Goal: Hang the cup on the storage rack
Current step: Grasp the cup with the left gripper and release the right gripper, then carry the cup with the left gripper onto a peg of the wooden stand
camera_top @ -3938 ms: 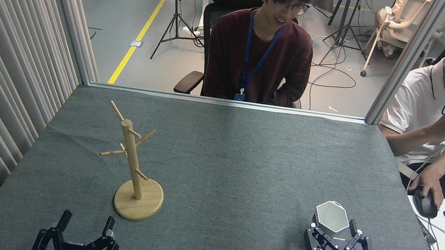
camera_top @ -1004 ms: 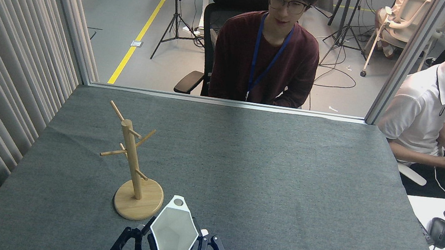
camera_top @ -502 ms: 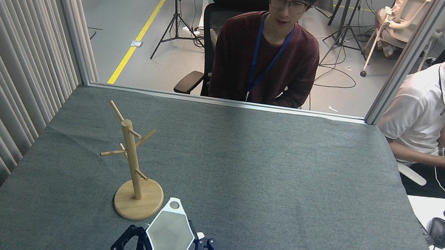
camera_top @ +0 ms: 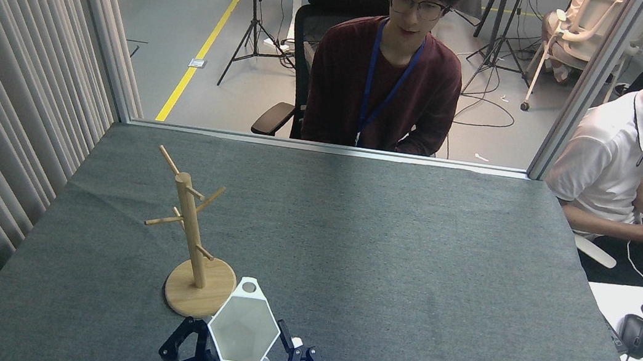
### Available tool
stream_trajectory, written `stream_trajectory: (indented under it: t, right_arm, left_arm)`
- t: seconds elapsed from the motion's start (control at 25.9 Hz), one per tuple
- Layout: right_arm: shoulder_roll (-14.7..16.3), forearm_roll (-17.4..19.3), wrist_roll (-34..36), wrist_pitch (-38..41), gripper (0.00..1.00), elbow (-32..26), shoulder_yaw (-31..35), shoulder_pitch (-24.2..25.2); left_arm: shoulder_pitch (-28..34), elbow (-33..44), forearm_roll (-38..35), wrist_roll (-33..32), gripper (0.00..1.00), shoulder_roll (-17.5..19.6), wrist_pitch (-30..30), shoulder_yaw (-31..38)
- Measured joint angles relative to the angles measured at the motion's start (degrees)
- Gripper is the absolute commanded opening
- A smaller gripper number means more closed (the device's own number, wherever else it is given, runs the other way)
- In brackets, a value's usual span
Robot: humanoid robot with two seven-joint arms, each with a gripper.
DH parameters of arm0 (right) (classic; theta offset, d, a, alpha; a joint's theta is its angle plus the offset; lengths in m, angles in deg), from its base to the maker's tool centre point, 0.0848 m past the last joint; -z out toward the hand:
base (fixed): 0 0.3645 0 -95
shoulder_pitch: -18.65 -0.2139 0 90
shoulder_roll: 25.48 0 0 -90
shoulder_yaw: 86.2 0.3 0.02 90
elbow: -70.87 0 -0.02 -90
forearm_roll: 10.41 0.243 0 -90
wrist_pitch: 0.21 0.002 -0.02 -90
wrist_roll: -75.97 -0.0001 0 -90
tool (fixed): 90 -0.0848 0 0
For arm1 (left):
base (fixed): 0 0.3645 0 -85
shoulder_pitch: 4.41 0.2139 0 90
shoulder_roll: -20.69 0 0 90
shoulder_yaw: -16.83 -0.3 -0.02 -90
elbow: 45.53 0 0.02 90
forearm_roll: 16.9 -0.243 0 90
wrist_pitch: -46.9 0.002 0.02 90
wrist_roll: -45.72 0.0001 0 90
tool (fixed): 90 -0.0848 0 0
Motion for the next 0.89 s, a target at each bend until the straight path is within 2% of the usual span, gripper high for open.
stream_trajectory:
  t: [0.15,0.23,0.27,0.39,0.46,0.5,0.58,0.69,0.77,0.89]
  right_arm:
    - [-0.1,0.5,2.6,-0.2,0.98,-2.5,0.3,-0.3]
    - [-0.4,2.7,3.3,-0.6,0.98,-4.1,1.8,-0.9]
    - [-0.6,4.7,3.6,-1.0,0.98,-4.8,3.5,-1.7]
    - [-1.3,14.7,3.9,-3.0,0.98,-5.2,12.8,-5.1]
    - [-1.1,20.2,3.0,-3.9,0.98,-2.9,20.1,-7.1]
    - [-0.5,21.3,2.2,-3.9,0.98,-1.3,23.1,-7.8]
    - [2.1,21.5,0.8,-4.0,0.98,2.0,27.4,-8.2]
    - [7.2,18.4,0.1,-4.0,0.98,5.3,30.0,-5.4]
    - [8.9,17.1,0.0,-3.8,0.98,6.4,30.8,-3.2]
    - [9.9,16.2,0.5,-3.6,0.98,7.1,31.6,-0.9]
  left_arm:
    - [-0.2,0.0,0.0,0.0,0.3,0.1,0.1,0.0]
    - [-0.3,0.0,0.0,-0.1,0.3,0.0,0.2,0.0]
    - [-0.3,0.1,0.0,-0.1,0.3,0.1,0.3,0.0]
    - [-0.4,0.3,0.0,-0.2,0.3,0.1,0.8,0.0]
    - [-0.4,0.4,0.0,-0.2,0.29,0.2,1.1,0.0]
    - [-0.4,0.4,0.0,-0.2,0.29,0.1,1.2,0.0]
    - [-0.4,0.5,0.0,-0.2,0.29,0.1,2.1,0.1]
    - [-0.4,0.5,0.0,-0.2,0.29,0.2,4.7,0.2]
    - [-0.3,0.3,0.0,-0.2,0.28,0.3,7.5,0.5]
    - [-0.3,-0.5,-1.1,-0.2,0.25,0.5,14.0,1.9]
